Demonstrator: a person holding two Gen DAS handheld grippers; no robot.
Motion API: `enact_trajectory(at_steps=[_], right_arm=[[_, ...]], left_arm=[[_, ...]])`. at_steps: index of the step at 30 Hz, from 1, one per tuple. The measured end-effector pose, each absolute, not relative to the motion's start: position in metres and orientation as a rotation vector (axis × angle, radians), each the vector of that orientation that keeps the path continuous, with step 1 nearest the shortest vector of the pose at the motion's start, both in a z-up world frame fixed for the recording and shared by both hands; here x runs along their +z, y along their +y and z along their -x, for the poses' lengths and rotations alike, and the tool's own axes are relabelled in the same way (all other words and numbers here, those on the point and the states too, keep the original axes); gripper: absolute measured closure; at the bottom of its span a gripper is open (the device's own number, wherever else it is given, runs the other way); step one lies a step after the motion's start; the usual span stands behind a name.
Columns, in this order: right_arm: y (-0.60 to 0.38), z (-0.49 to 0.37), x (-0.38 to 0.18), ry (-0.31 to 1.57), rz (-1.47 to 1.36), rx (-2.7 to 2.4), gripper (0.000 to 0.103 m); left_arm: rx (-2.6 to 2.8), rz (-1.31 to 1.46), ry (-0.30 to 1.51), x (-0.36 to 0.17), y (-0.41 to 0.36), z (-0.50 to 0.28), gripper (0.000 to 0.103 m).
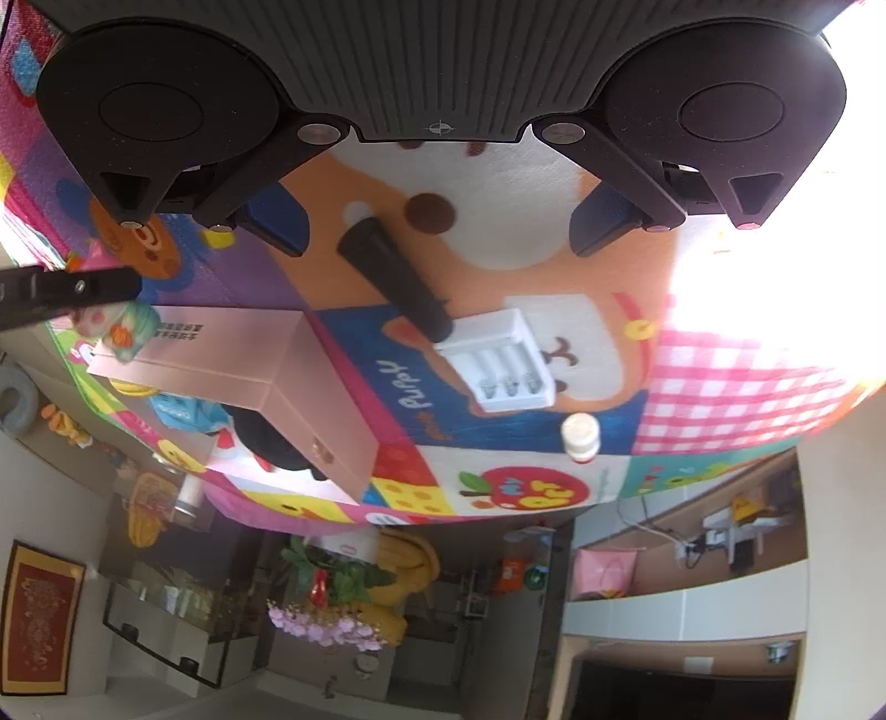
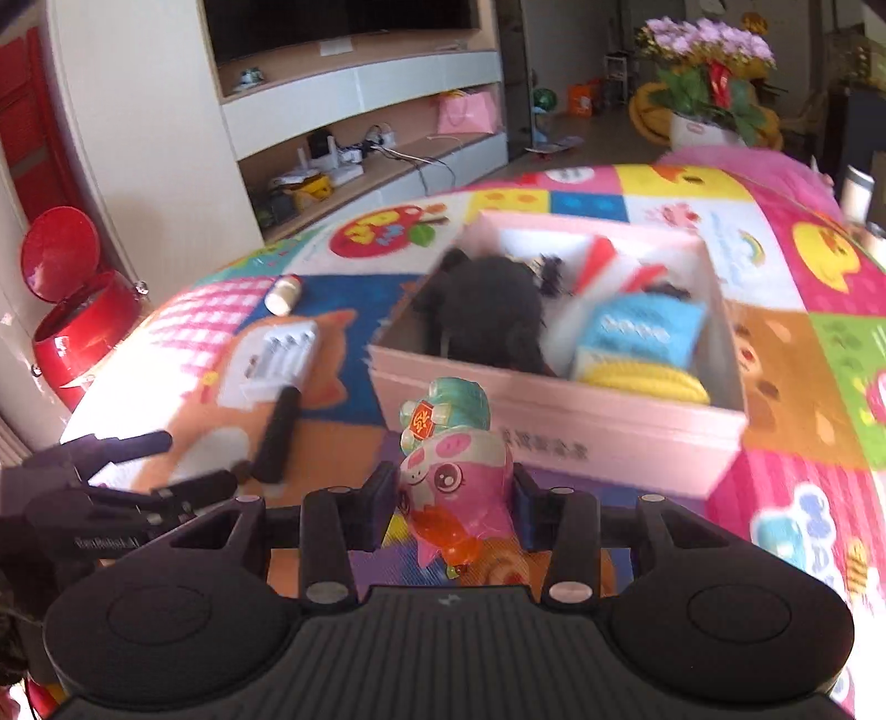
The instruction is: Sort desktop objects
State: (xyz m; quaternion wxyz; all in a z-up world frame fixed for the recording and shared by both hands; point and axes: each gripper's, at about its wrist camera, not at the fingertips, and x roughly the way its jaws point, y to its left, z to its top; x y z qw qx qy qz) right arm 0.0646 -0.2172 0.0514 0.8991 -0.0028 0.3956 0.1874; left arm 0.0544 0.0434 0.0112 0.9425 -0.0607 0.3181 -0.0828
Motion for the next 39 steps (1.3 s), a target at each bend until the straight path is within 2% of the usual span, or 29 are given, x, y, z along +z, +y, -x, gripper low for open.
enact_trajectory(at_steps=[1,2,3,5,9,11,14,17,21,28,33,35,39], right_arm=[[-0.226,-0.063,0.042,0.834,-0.016,0.36,0.061],[-0.233,-0.062,0.034,0.84,-0.031,0.329,0.061],[-0.237,-0.06,0.027,0.833,-0.04,0.304,0.06],[-0.246,-0.053,0.021,0.79,-0.054,0.264,0.057],[-0.254,-0.035,0.018,0.679,-0.05,0.23,0.026],[-0.256,-0.032,0.015,0.658,-0.056,0.228,0.023],[-0.261,-0.033,0.008,0.67,-0.11,0.227,0.022],[-0.266,-0.034,-0.001,0.685,-0.161,0.202,0.021],[-0.273,-0.031,-0.001,0.656,-0.205,0.196,0.012],[-0.271,-0.032,-0.002,0.666,-0.199,0.188,0.005],[-0.27,-0.033,-0.003,0.672,-0.197,0.174,0.003],[-0.27,-0.033,-0.003,0.672,-0.199,0.175,0.002],[-0.27,-0.034,-0.003,0.68,-0.203,0.173,0.0]], left_arm=[[-0.182,0.111,0.656,0.012,0.036,-0.059,0.007],[-0.186,0.087,0.661,0.012,0.028,-0.063,0.018],[-0.182,0.064,0.667,0.012,0.022,-0.067,0.023],[-0.161,0.032,0.689,0.008,0.013,-0.076,0.025],[-0.137,-0.002,0.705,0.005,0.006,-0.087,0.032],[-0.135,-0.012,0.71,0.006,0.006,-0.092,0.052],[-0.139,-0.008,0.721,0.008,0.01,-0.099,0.064],[-0.147,-0.029,0.726,0.009,0.01,-0.1,0.072],[-0.196,-0.039,0.729,0.011,0.003,-0.087,0.074],[-0.365,-0.031,0.72,0.019,-0.021,-0.048,0.074],[-0.376,-0.053,0.728,0.015,-0.025,-0.034,0.064],[-0.349,-0.071,0.737,0.012,-0.022,-0.034,0.054],[-0.287,-0.098,0.738,0.009,-0.009,-0.037,0.047]])
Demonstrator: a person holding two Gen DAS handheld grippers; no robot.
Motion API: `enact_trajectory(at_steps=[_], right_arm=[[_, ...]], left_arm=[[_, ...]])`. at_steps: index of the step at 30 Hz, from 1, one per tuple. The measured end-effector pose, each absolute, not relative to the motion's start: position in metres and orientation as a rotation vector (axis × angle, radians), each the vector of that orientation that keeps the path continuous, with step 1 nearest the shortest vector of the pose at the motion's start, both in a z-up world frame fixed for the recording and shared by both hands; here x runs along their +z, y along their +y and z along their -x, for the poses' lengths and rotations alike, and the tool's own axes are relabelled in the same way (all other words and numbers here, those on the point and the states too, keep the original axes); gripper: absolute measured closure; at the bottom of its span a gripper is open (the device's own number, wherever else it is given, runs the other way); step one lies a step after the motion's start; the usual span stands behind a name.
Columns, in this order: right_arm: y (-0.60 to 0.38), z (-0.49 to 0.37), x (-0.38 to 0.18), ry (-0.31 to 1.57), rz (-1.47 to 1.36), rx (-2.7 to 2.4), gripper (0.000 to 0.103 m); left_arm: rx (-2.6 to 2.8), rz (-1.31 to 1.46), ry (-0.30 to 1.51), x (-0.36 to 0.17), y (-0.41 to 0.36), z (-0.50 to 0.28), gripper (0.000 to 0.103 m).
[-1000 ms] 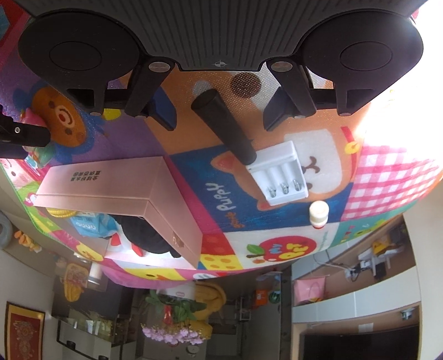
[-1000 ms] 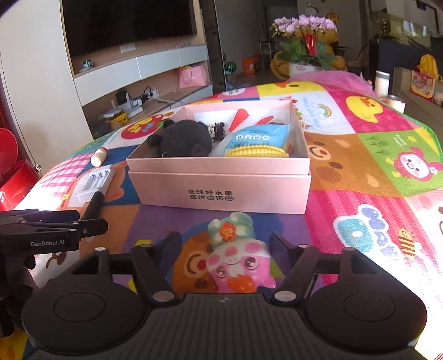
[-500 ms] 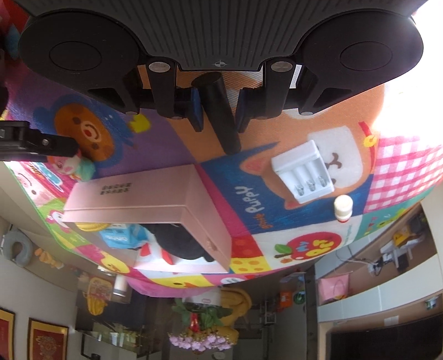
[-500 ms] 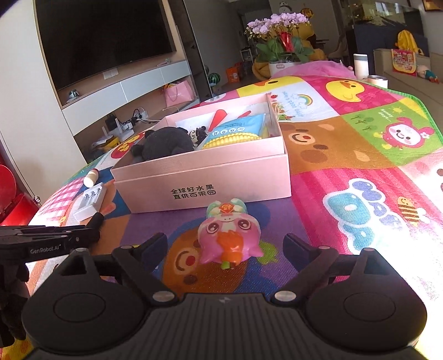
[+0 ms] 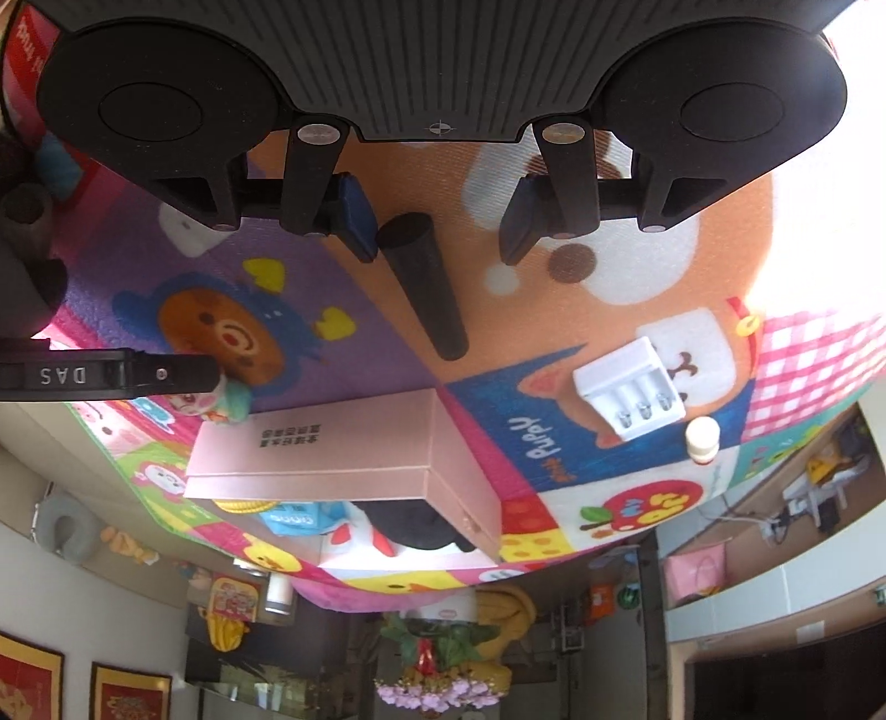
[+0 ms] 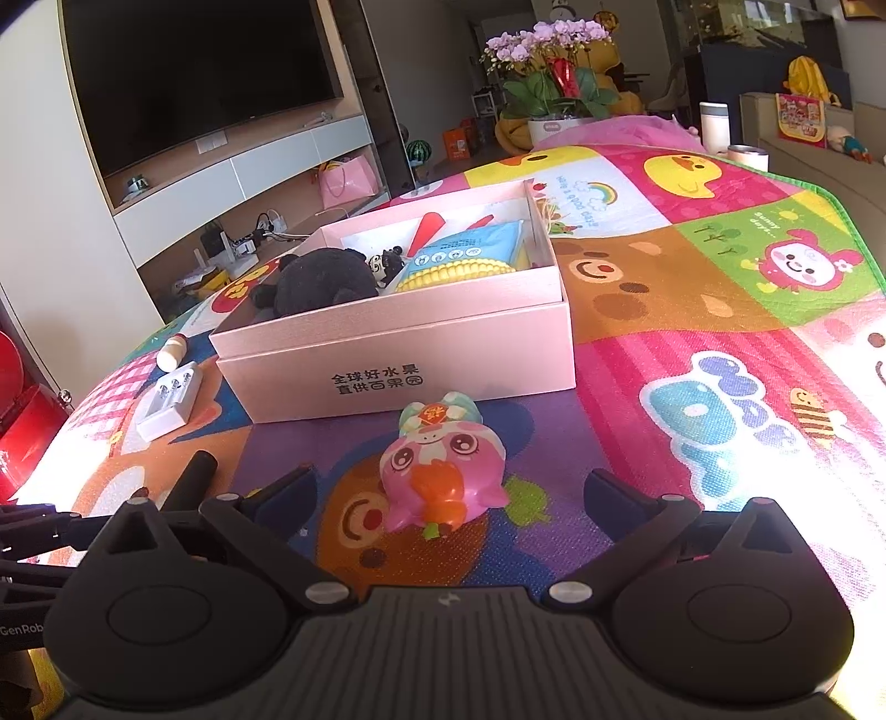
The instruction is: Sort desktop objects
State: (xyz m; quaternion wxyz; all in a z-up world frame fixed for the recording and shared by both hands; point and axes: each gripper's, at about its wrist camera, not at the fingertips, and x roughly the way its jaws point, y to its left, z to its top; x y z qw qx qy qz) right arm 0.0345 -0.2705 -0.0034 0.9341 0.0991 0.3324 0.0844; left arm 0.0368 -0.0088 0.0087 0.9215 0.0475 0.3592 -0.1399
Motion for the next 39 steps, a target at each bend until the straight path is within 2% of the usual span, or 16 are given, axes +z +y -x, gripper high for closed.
enact_trajectory(at_steps=[2,7,15,19,23,27,32,39], right_arm=[[-0.27,-0.035,-0.004,0.686,-0.199,0.169,0.0],[-0.267,-0.037,-0.005,0.699,-0.184,0.162,0.0],[-0.266,-0.038,-0.006,0.707,-0.174,0.159,0.0],[-0.266,-0.039,-0.006,0.707,-0.174,0.159,0.0],[-0.265,-0.039,-0.006,0.707,-0.174,0.159,0.0],[-0.265,-0.039,-0.006,0.707,-0.174,0.159,0.0],[-0.265,-0.039,-0.006,0.707,-0.175,0.159,0.0],[-0.265,-0.039,-0.006,0.707,-0.175,0.159,0.0]], left_arm=[[-0.236,-0.123,0.728,0.008,-0.002,-0.04,0.036],[-0.102,-0.144,0.718,0.008,0.025,-0.05,0.024],[-0.149,-0.073,0.736,0.013,0.038,-0.05,0.027],[-0.148,-0.116,0.726,0.01,0.03,-0.066,0.051],[-0.186,-0.103,0.725,0.012,0.027,-0.074,0.066],[-0.297,-0.102,0.709,0.021,0.018,-0.058,0.065],[-0.265,-0.156,0.715,0.016,0.016,-0.043,0.052],[-0.034,-0.176,0.703,0.011,0.04,-0.062,0.044]])
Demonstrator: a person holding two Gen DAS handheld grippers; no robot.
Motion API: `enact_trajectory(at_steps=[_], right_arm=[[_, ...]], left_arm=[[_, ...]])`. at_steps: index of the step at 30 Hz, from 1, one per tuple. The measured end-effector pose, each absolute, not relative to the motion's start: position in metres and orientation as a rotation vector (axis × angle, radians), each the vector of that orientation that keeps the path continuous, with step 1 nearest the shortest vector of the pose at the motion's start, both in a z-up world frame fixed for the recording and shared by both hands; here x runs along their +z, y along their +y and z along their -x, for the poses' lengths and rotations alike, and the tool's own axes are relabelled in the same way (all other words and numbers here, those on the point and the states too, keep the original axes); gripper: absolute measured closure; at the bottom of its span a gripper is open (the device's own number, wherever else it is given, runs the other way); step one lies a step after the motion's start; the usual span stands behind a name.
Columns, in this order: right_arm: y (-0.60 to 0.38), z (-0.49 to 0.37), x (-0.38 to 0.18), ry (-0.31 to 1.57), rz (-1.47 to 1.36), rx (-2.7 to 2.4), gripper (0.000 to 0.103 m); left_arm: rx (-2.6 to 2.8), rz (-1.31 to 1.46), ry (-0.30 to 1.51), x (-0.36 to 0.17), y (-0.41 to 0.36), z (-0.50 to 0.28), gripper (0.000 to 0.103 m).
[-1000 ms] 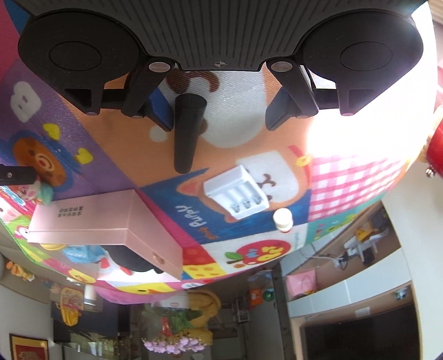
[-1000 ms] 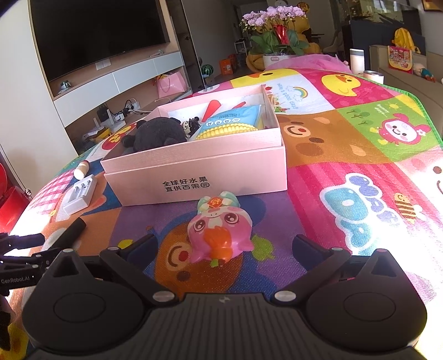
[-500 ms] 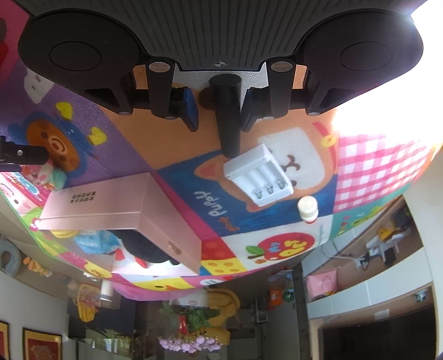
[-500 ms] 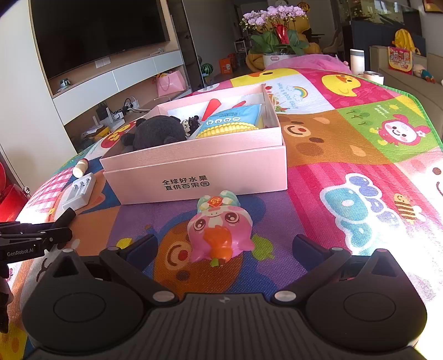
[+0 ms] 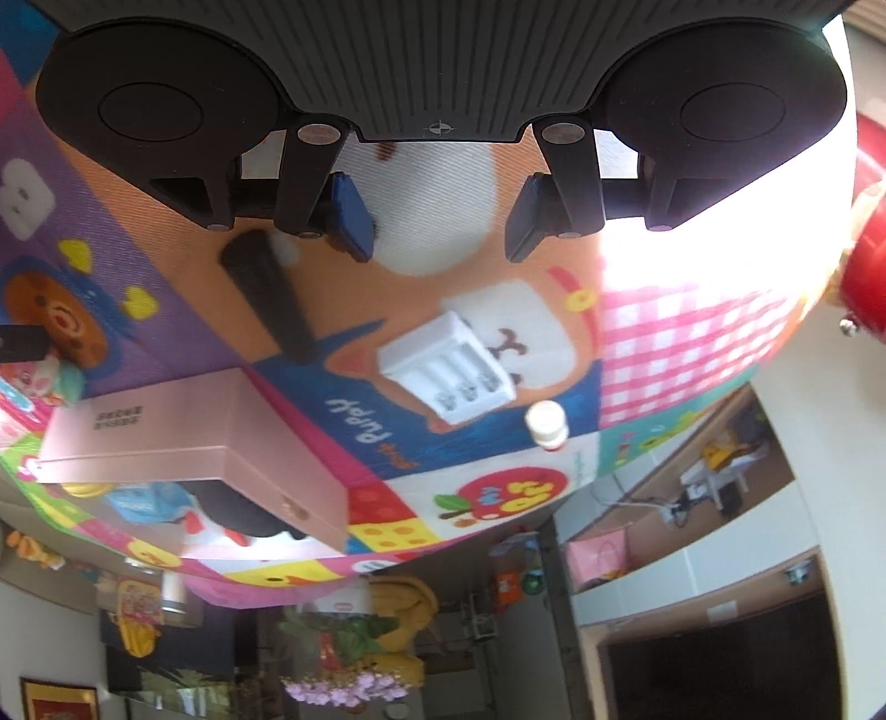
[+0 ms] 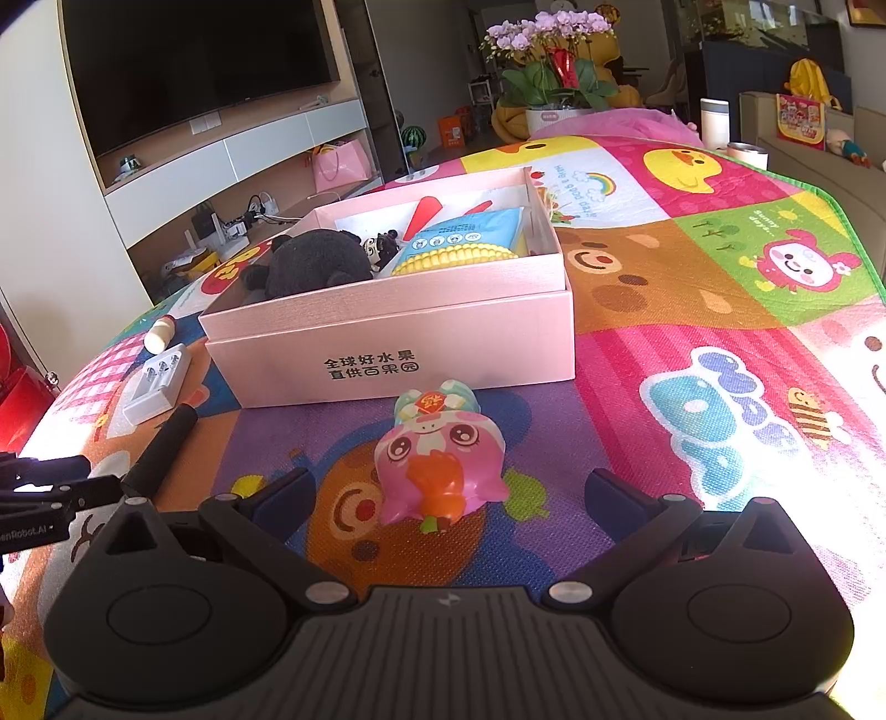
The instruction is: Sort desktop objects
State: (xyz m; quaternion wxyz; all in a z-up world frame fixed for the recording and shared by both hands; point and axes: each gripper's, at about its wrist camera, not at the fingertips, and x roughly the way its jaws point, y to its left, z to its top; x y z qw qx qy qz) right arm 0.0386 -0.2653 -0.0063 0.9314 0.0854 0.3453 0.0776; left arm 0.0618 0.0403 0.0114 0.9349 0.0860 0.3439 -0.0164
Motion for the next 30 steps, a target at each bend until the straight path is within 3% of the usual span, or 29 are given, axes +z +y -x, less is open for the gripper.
enact_trajectory(at_steps=[3,5,7,9,13,20,26,30], right_arm=[[-0.265,-0.039,-0.006,0.707,-0.174,0.159,0.0],[-0.265,-0.039,-0.006,0.707,-0.175,0.159,0.0],[-0.265,-0.039,-0.006,0.707,-0.174,0.159,0.0],[-0.265,-0.039,-0.006,0.707,-0.173,0.158,0.0],[-0.265,-0.039,-0.006,0.707,-0.174,0.159,0.0],[-0.263,-0.039,-0.007,0.709,-0.166,0.155,0.0],[-0.263,-0.039,-0.007,0.709,-0.167,0.156,0.0],[-0.263,-0.039,-0.007,0.709,-0.166,0.155,0.0]], left_arm=[[-0.033,-0.078,0.705,0.018,0.053,-0.061,0.038],[-0.106,-0.01,0.703,0.022,0.053,-0.056,0.021],[-0.182,-0.002,0.703,0.024,0.042,-0.053,0.021],[-0.223,-0.023,0.705,0.021,0.026,-0.054,0.023],[-0.247,-0.09,0.718,0.011,-0.003,-0.065,0.049],[-0.293,-0.138,0.708,0.01,-0.014,-0.073,0.079],[-0.419,-0.197,0.692,0.019,-0.019,-0.048,0.078],[-0.369,-0.241,0.698,0.014,-0.01,-0.053,0.06]])
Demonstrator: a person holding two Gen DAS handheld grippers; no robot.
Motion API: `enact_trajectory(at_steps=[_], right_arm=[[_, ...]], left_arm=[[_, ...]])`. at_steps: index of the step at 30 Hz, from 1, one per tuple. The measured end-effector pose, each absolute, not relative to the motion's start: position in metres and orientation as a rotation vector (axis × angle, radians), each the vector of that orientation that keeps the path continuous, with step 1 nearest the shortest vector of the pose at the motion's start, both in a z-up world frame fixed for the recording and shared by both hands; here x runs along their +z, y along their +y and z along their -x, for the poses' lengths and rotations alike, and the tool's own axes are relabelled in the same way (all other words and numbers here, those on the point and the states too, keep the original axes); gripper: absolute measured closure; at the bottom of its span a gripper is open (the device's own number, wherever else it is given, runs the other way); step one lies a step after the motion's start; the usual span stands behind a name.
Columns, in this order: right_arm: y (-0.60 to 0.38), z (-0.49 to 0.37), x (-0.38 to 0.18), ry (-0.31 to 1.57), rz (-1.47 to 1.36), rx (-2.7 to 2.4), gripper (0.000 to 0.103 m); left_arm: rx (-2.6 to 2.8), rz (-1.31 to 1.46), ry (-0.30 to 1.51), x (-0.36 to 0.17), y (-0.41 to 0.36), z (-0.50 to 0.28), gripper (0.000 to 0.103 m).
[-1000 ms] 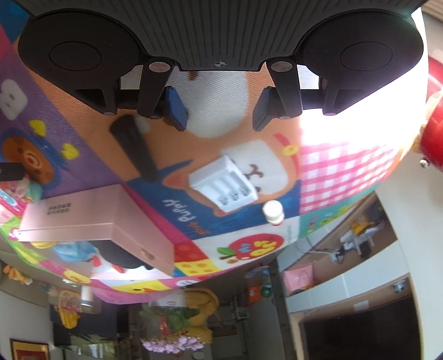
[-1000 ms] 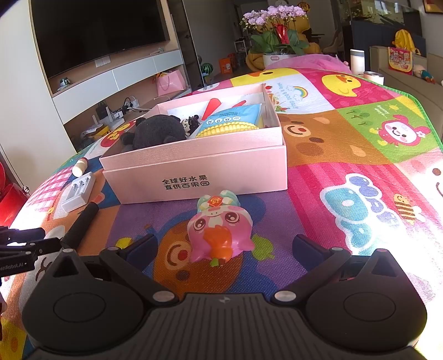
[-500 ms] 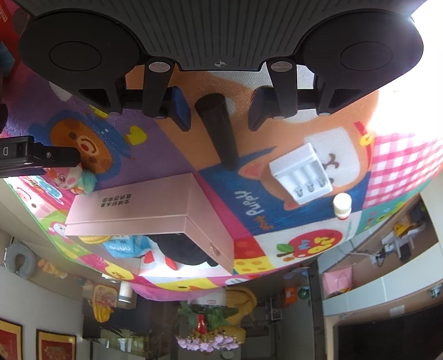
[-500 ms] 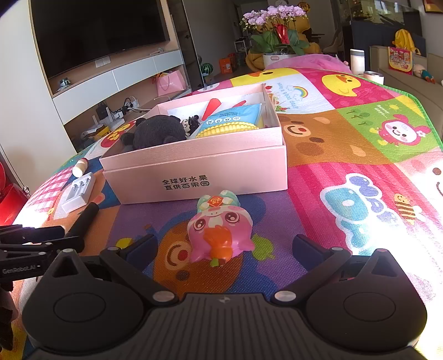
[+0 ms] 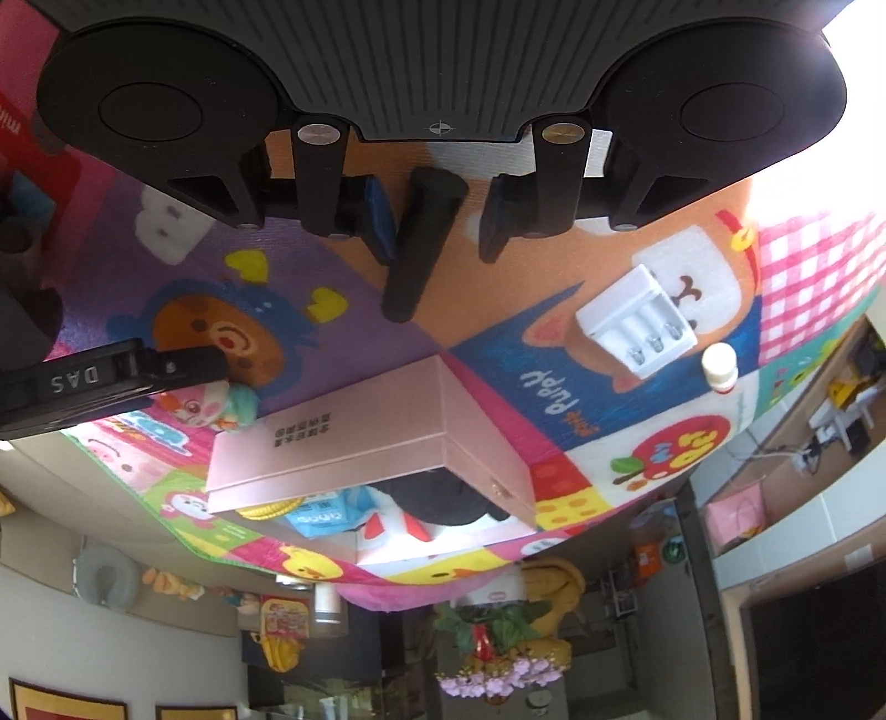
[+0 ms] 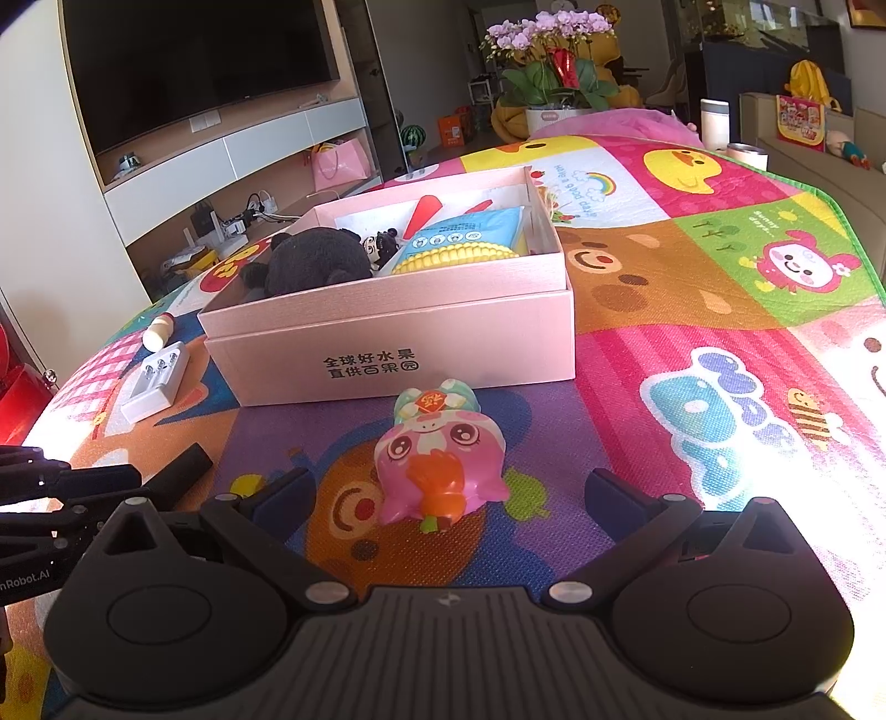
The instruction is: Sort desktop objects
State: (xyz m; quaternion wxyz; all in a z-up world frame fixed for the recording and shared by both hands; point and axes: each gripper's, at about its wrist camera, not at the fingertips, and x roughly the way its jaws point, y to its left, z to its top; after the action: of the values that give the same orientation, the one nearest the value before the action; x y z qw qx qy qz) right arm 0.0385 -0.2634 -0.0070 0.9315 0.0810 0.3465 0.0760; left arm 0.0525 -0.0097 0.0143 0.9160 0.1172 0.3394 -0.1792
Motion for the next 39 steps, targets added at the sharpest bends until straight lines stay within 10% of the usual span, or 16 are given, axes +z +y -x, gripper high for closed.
enact_trajectory(at_steps=[20,39], right_arm=[[-0.262,-0.039,-0.009,0.719,-0.141,0.147,0.0],[-0.261,-0.039,-0.008,0.72,-0.14,0.148,0.0]], left_arm=[[-0.239,-0.071,0.656,0.026,0.02,-0.084,0.008],[-0.335,-0.159,0.602,0.014,-0.004,-0.131,0.015]])
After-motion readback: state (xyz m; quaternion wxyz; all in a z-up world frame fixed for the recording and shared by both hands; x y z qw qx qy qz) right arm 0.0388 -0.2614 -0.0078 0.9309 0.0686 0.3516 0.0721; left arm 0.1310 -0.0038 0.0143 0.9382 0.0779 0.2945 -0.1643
